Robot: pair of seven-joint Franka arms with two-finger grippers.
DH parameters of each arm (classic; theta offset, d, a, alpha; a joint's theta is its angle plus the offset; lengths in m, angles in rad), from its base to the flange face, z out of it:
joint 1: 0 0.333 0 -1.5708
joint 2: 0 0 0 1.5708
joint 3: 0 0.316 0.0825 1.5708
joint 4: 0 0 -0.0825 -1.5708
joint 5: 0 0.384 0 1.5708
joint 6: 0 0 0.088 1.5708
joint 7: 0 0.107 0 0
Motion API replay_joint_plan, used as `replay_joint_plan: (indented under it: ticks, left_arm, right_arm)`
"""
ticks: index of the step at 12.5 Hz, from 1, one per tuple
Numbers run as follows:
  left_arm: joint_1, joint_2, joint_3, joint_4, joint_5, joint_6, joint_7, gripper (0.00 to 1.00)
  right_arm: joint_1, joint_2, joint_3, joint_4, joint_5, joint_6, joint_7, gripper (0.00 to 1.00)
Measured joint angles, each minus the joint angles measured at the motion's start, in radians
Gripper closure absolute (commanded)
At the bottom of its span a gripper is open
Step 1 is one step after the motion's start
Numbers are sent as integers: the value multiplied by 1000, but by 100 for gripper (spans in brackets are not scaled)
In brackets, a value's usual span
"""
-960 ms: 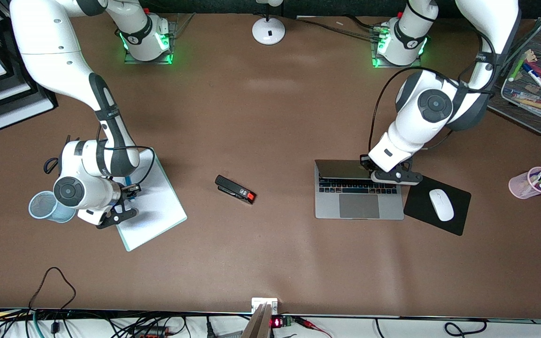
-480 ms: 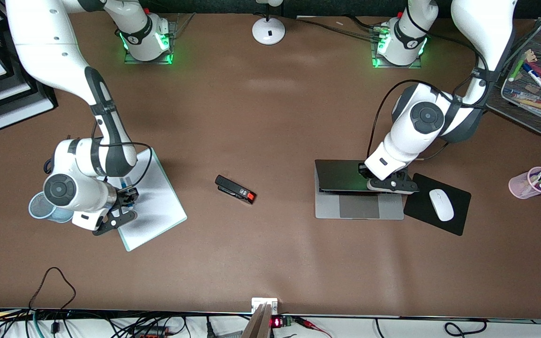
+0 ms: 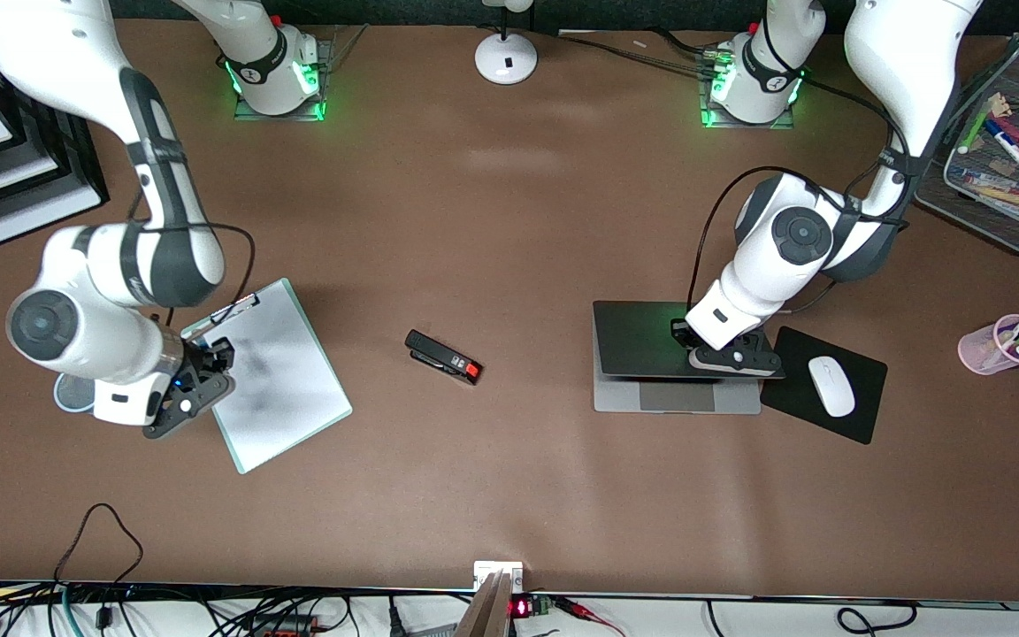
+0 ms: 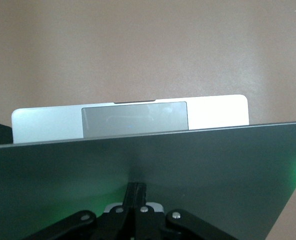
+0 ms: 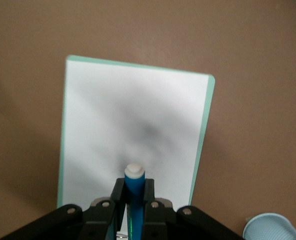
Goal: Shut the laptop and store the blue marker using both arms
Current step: 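Lift the marker toward the cup while the left gripper lowers the lid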
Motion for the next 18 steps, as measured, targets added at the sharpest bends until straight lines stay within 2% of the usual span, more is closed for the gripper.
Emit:
replay_joint_plan:
  ticks: [4, 10, 16, 18]
  left_arm:
    - [0, 46, 2, 1, 41, 53, 0, 100]
    - [0, 111, 14, 11, 63, 141, 0, 100]
    - [0, 178, 26, 12, 109, 219, 1, 100]
    - [0, 192, 30, 13, 117, 244, 1, 100]
  right_arm:
    - [-15, -48, -4, 41, 81, -46, -187, 87]
    - [-117, -50, -8, 172, 208, -168, -549, 87]
    - [-272, -50, -10, 219, 387, -288, -939, 87]
    - [-309, -50, -10, 220, 484, -313, -1079, 88]
